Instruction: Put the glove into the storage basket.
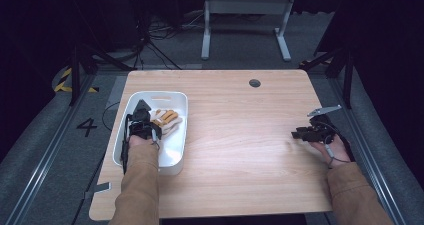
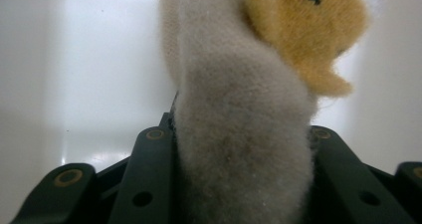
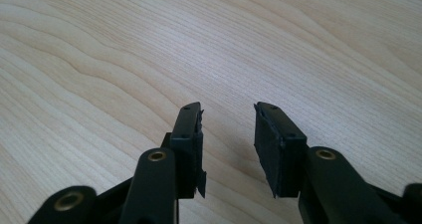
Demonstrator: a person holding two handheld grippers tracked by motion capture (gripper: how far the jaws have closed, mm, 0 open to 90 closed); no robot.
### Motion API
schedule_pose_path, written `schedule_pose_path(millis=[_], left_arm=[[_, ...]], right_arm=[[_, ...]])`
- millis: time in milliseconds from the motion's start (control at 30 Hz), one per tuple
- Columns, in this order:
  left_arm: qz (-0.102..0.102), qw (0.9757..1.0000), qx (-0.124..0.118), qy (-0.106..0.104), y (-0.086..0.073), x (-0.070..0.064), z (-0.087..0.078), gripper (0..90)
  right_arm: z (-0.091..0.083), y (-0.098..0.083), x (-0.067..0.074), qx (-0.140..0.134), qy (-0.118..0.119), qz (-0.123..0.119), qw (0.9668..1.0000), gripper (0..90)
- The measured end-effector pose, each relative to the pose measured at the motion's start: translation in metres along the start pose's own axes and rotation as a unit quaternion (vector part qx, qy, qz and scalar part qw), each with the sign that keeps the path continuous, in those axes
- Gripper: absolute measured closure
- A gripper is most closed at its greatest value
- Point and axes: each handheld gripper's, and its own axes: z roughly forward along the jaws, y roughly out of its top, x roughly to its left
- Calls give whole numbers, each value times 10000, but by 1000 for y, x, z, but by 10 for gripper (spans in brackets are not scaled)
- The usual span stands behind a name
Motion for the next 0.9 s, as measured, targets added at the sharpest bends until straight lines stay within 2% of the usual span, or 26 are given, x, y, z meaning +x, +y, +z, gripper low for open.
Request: schedule_pose_path(millis=[33,100,167,267,367,467,567,633,767,833,900], left_arm=[[51,10000,-47,3,-1,-1,1,633],[128,9999,13,-11,-1,-1,0,611],[128,9999,48,-52,-1,-1,1,593],[73,9999,88,-31,0,-1,2,496],[45,9991,408,-72,3,0,7,362],[64,9989,452,-80,3,0,6,315],[31,9982,565,-208,3,-1,7,262],[104,9974,680,-212,3,-3,7,194],[206,9973,633,-297,2,-4,4,117],[230,9972,636,-306,2,-4,4,86],[307,9972,665,-134,2,-4,4,54]], right_arm=[[0,0,0,-13,8,16,10000,643],[0,0,0,-20,6,19,10000,640],[0,0,0,-20,7,28,10000,639],[1,0,0,1,36,27,10000,638],[1,0,0,11,43,15,10000,637],[0,0,0,6,54,14,10000,635],[2,0,-1,-10,102,56,9999,632],[2,-1,-1,6,105,66,9999,632],[1,0,-1,-23,108,69,9999,632],[0,0,-1,-31,90,56,9999,632],[1,0,-1,-38,96,68,9999,632]])
